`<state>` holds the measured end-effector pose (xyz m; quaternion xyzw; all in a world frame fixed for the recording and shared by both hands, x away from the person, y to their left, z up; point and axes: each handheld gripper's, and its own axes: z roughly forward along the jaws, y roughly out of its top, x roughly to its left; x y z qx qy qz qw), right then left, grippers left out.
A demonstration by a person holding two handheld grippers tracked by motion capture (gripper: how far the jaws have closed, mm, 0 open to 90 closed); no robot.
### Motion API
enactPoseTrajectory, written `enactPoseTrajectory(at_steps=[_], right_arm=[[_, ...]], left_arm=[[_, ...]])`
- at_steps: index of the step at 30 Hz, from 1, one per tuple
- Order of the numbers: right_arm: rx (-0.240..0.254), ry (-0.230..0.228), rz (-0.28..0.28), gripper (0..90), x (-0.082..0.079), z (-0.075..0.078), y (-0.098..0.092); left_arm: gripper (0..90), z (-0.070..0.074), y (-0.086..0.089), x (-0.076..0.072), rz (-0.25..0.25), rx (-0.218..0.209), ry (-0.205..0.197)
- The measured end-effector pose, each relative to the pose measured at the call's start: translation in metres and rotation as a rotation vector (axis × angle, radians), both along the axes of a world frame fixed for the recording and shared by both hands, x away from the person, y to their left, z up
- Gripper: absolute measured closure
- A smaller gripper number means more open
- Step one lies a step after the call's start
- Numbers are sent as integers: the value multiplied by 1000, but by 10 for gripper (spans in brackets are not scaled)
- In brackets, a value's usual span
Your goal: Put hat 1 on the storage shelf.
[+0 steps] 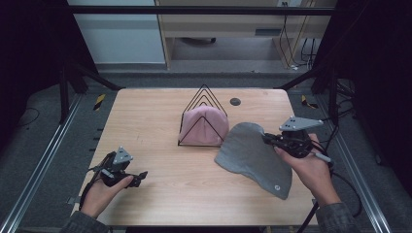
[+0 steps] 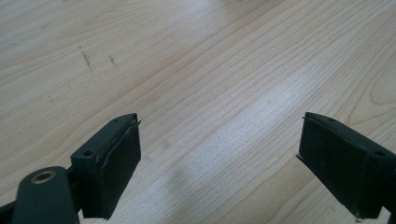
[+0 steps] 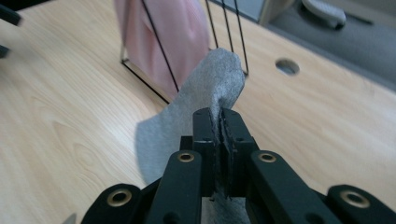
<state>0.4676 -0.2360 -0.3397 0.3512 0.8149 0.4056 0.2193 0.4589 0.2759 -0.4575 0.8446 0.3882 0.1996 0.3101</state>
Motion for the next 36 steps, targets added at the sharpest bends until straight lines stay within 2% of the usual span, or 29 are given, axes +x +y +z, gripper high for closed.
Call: enactPoseTrajectory(at_steps=[7, 15, 25, 30, 32, 36], right_arm=[[3, -72, 87, 862, -13, 35, 23], [16, -115, 149, 862, -20, 61, 41], [24, -146, 194, 862, -22, 80, 60], [29, -159, 217, 862, -21, 88, 70], [26, -160, 225, 862, -20, 91, 74], [23, -163, 242, 863, -17, 96, 83]], left_arm=[[124, -1, 0, 0, -3, -2, 2], [123, -1, -1, 0, -9, -3, 3], [123, 2, -3, -2, -24, -21, -4], [124, 6, -4, -1, -37, -74, -4], [125, 10, -6, -1, -42, -69, -15], [125, 24, -14, -2, -85, -88, -30]])
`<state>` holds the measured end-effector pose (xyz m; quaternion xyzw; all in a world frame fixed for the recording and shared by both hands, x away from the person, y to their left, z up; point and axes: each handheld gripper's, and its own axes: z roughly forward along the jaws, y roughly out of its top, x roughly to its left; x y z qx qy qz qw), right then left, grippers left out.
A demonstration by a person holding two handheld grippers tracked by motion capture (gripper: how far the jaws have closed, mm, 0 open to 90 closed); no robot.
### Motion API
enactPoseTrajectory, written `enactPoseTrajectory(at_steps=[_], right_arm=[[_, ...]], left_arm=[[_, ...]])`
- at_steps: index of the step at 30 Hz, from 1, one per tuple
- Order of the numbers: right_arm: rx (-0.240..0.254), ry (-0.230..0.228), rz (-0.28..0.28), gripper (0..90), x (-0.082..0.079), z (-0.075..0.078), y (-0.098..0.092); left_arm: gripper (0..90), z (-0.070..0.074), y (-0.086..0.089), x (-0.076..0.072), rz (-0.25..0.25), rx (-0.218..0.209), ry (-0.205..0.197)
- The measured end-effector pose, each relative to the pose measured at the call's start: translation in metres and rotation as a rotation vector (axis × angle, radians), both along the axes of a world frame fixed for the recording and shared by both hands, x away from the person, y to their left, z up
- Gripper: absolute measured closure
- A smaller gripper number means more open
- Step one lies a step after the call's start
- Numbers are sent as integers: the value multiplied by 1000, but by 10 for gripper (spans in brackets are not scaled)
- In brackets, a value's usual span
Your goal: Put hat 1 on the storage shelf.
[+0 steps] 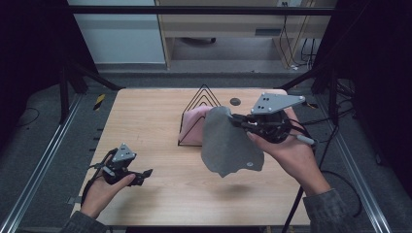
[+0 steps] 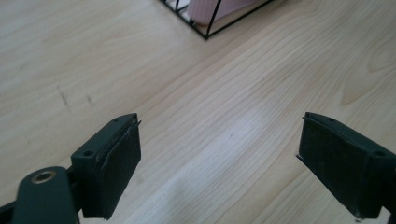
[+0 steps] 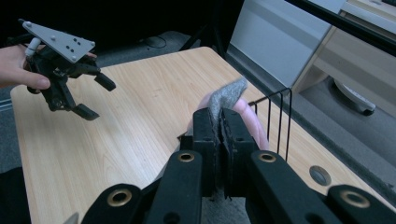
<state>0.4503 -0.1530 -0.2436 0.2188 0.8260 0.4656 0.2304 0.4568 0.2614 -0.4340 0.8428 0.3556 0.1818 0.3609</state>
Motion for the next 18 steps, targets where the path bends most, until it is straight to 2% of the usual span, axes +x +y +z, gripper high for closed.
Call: enactPoseTrajectory(at_steps=[3, 8, 12, 18], right_arm=[[0, -5, 15, 863, 1, 4, 8], [-7, -7, 41, 863, 2, 10, 21], [-14, -13, 61, 863, 3, 16, 32], [-27, -22, 89, 863, 3, 25, 48]], left_arm=[[125, 13, -9, 0, -39, -5, -18], [126, 26, -24, 3, -90, -11, -22], [126, 33, -31, 6, -108, -4, -30], [133, 45, -36, 11, -125, -27, -31]])
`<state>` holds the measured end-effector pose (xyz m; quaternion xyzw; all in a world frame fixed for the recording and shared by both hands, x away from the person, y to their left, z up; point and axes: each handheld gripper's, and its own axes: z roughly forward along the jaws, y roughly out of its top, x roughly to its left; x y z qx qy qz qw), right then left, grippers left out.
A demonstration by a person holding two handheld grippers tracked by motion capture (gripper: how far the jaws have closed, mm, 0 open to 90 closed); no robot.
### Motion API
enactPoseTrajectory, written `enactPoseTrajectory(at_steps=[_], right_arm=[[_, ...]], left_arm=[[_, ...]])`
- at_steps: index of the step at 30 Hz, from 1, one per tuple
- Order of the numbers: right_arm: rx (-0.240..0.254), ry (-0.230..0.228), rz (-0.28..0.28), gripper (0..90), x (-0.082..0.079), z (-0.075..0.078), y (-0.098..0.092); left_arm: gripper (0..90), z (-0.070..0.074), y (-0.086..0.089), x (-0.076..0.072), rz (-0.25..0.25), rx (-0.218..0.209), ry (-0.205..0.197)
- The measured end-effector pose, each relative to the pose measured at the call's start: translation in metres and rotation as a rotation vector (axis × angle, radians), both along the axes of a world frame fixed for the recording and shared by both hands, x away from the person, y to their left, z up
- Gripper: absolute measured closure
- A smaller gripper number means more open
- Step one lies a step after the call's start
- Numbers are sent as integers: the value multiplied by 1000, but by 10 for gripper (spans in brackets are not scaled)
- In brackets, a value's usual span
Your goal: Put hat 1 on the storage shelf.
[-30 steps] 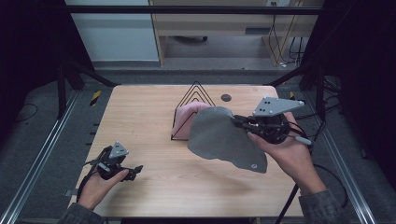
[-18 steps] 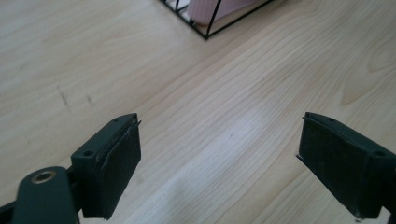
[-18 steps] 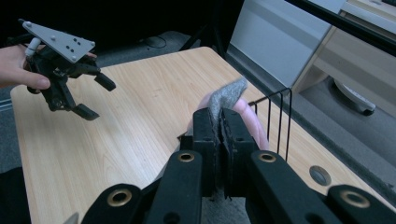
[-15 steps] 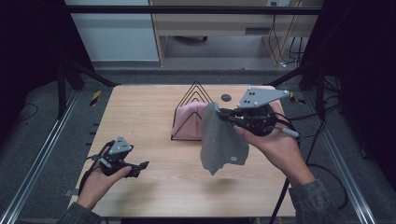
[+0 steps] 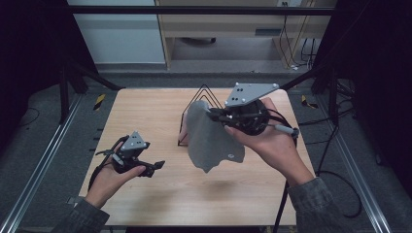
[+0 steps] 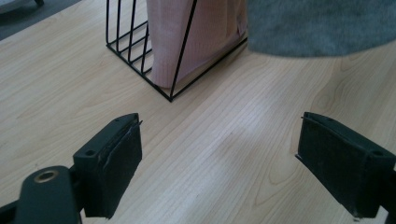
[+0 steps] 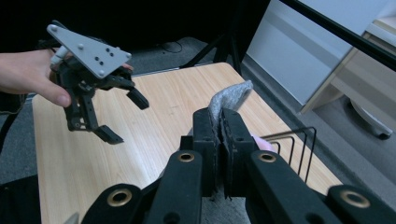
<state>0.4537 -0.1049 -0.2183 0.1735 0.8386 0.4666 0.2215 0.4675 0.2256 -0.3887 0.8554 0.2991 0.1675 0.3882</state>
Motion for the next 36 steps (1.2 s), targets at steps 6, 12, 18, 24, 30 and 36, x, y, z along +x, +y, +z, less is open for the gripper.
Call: enactPoseTrajectory(at_steps=[6, 12, 18, 24, 30, 36], right_arm=[[-16, -4, 34, 862, -1, 4, 16], [-33, 2, 63, 862, -2, 2, 30], [-51, 8, 85, 862, -3, -2, 41], [-59, 20, 103, 862, -2, -8, 49], [-65, 36, 112, 862, -1, -16, 53], [-58, 54, 90, 862, 3, -25, 43]], left_arm=[[149, 14, -5, 3, -30, -11, -18], [165, 32, -11, 8, -65, -22, -31], [169, 45, -19, 11, -99, -20, -45], [184, 51, -25, 19, -122, -35, -36], [340, 52, -40, 31, -213, -65, 8], [763, 48, -57, 39, -228, -88, -6]])
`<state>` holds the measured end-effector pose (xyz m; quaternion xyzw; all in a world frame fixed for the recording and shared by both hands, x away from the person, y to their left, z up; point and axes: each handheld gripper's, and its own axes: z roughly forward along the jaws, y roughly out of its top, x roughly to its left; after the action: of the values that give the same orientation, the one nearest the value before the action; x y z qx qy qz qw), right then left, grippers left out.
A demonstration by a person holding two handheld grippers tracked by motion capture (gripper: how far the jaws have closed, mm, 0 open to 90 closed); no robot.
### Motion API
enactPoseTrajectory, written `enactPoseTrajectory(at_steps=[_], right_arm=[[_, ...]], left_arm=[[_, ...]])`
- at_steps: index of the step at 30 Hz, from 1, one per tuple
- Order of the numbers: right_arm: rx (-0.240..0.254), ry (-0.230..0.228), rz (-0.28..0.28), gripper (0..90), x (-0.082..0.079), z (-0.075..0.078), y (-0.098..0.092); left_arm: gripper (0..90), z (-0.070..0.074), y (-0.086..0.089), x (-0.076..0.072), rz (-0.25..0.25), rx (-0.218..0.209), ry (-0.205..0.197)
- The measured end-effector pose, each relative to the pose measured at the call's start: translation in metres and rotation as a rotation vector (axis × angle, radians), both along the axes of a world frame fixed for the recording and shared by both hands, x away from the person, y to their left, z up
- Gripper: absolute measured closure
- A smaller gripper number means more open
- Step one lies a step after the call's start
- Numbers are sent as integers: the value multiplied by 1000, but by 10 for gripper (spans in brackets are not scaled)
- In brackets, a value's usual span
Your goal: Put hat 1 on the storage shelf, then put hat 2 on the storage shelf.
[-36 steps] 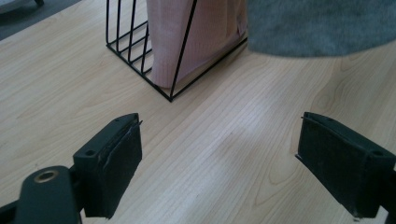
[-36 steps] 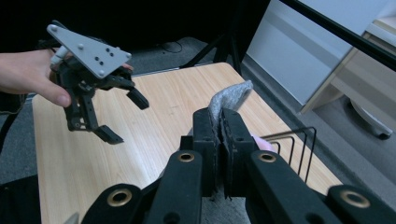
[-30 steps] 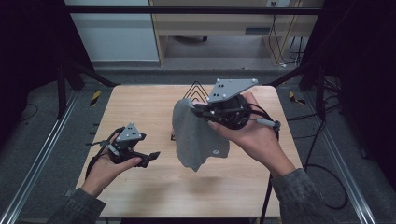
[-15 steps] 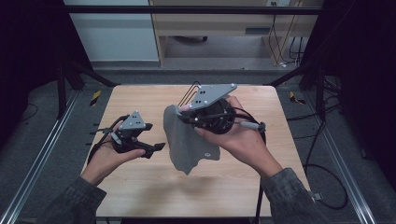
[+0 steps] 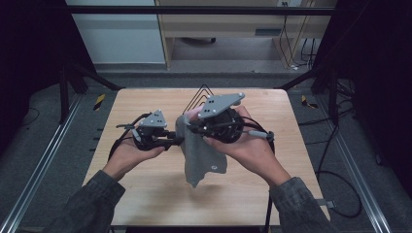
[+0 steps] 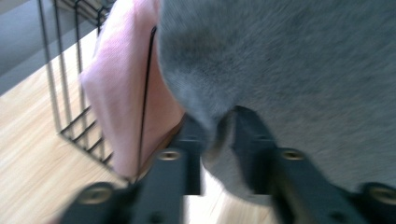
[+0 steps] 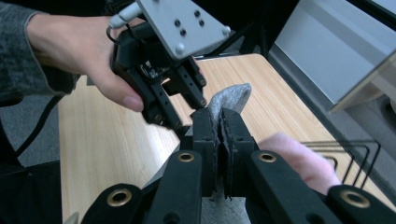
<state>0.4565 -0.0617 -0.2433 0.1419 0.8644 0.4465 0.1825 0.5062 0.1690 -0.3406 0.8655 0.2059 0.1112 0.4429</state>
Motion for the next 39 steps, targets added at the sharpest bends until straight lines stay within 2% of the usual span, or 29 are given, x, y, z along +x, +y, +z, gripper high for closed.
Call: enactPoseTrajectory(at_steps=[2, 3, 6, 10, 13, 18, 26, 28, 32, 36, 39], right_arm=[[4, 7, -18, 862, 2, -3, -7], [6, 10, -29, 862, 3, -4, -11], [14, 12, -60, 862, 4, -6, -25], [26, 14, -104, 862, 9, -5, -42], [41, 11, -138, 862, 13, 0, -53], [61, -21, -182, 862, 21, 17, -66], [101, -27, -229, 862, 38, 35, -78], [125, -27, -238, 862, 43, 42, -81], [138, -45, -258, 862, 52, 55, -83], [146, -78, -278, 862, 67, 75, -87], [176, -93, -291, 862, 79, 85, -91]], left_arm=[[861, 1, -5, 1, 8, -10, 15], [875, 2, -7, 1, 11, -4, 15], [881, 8, -10, -2, 19, 35, 3], [882, 22, -10, -7, 25, 57, -23], [883, 35, -10, -9, 40, 50, -41], [884, 64, -11, -8, 57, 59, -82], [885, 102, -17, -4, 70, 49, -127], [885, 110, -18, -3, 74, 50, -139], [885, 128, -22, 4, 96, 48, -169], [885, 152, -24, 13, 125, 11, -208], [885, 166, -26, 22, 140, -4, -235]])
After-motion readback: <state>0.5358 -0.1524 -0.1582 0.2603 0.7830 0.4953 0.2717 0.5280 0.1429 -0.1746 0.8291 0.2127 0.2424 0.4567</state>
